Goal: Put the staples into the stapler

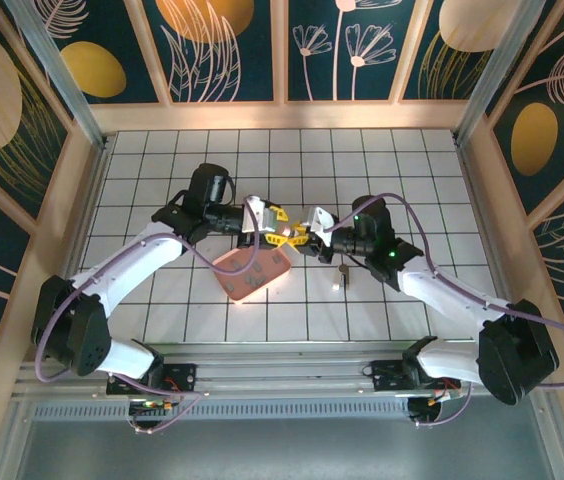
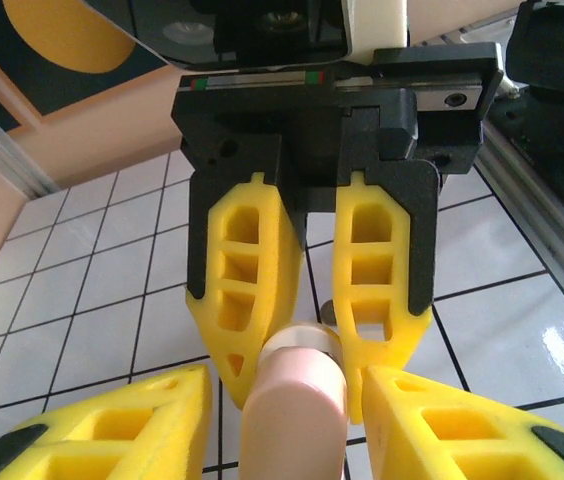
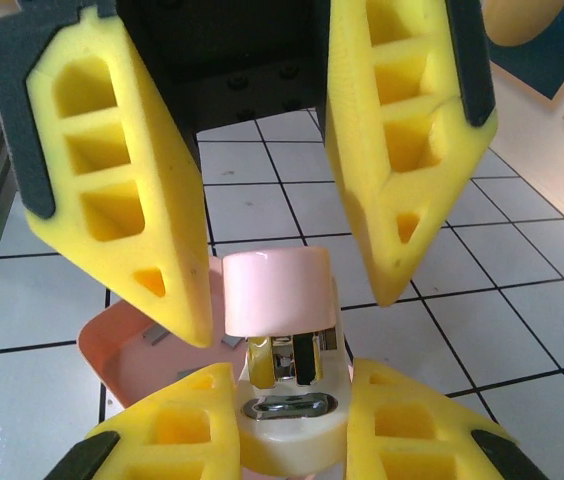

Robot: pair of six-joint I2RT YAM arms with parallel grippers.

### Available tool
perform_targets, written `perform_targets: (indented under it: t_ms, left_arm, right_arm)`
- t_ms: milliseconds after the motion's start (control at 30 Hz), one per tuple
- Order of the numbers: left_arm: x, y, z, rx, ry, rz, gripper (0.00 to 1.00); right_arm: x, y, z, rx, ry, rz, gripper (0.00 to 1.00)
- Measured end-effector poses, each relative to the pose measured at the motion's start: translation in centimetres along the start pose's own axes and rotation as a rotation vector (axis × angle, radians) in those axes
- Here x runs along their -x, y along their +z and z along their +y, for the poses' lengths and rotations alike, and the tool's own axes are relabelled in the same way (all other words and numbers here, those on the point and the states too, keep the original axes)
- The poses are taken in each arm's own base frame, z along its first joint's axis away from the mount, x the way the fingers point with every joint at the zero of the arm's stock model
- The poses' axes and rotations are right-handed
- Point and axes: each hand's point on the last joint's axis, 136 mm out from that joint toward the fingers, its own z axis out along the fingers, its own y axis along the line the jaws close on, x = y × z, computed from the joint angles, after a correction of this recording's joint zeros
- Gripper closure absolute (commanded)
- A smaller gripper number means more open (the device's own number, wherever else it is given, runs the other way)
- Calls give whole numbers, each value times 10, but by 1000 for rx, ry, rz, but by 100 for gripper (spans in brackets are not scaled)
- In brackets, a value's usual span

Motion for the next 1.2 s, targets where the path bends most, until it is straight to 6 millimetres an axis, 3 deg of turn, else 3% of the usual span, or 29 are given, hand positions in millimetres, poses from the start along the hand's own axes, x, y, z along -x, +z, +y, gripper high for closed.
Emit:
perform_targets:
  t_ms: [67, 267, 367, 867, 1033, 1200]
  left_arm:
    - [-3, 2, -1, -6, -9, 11, 59]
    - [-7, 3, 0, -13, -5, 30, 90]
    - [-5, 2, 2, -7, -2, 35, 100]
    - [14, 2, -4, -55, -30, -60, 100]
    - [15, 1, -5, -62, -56, -74, 100]
    - [17, -7, 1, -34, -55, -73, 100]
  right_arm:
    - [0, 0, 0, 0, -1, -1, 100]
    - [1, 0, 0, 4, 3, 0, 100]
    - [1, -3, -1, 12, 19, -12, 100]
    - [-14, -27, 3, 27, 45, -127, 99]
    - [-15, -27, 4, 24, 56, -148, 69]
    - [-26, -29, -7, -28, 101, -112, 57]
